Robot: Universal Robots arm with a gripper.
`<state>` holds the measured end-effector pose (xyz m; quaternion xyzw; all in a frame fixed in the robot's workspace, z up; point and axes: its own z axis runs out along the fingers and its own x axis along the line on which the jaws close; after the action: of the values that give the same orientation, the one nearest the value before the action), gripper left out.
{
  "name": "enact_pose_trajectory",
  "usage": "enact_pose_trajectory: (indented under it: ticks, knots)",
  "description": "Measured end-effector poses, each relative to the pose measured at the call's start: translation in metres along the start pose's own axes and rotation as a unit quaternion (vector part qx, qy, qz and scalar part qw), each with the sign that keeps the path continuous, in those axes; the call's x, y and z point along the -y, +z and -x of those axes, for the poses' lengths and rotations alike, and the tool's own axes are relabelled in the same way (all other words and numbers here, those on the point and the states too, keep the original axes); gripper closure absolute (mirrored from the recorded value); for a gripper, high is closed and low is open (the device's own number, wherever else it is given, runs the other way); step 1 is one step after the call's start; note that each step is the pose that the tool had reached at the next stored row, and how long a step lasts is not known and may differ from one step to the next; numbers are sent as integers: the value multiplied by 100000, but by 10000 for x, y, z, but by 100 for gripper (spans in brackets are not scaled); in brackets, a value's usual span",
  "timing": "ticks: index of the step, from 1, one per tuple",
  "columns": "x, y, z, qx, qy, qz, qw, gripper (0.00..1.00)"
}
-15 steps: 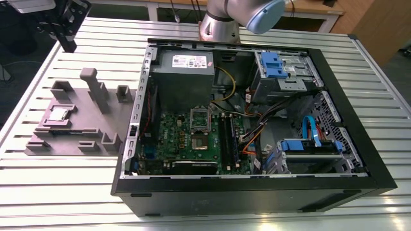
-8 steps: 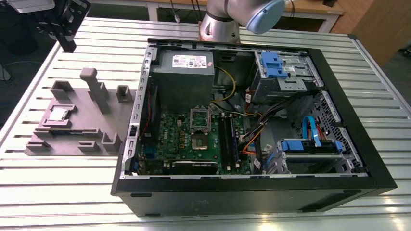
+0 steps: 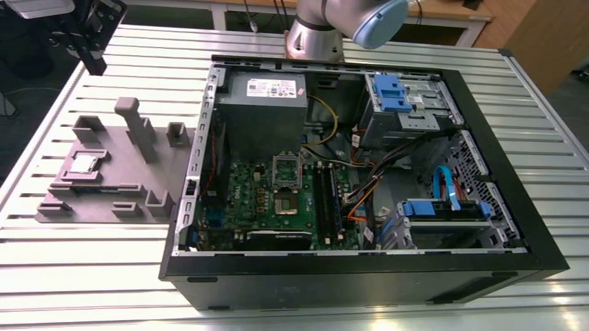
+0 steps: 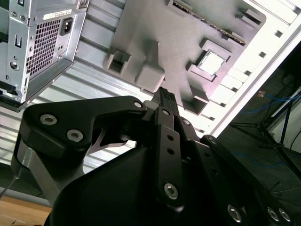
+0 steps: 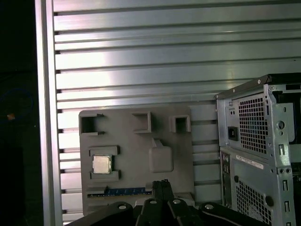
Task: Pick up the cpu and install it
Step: 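Reach for the cpu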
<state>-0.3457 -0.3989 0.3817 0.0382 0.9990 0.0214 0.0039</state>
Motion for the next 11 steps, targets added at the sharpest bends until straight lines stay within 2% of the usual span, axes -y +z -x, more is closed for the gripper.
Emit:
enact_pose_trajectory:
  ticks: [11]
  knots:
    - [3, 0, -40, 0, 0, -1, 100000, 89]
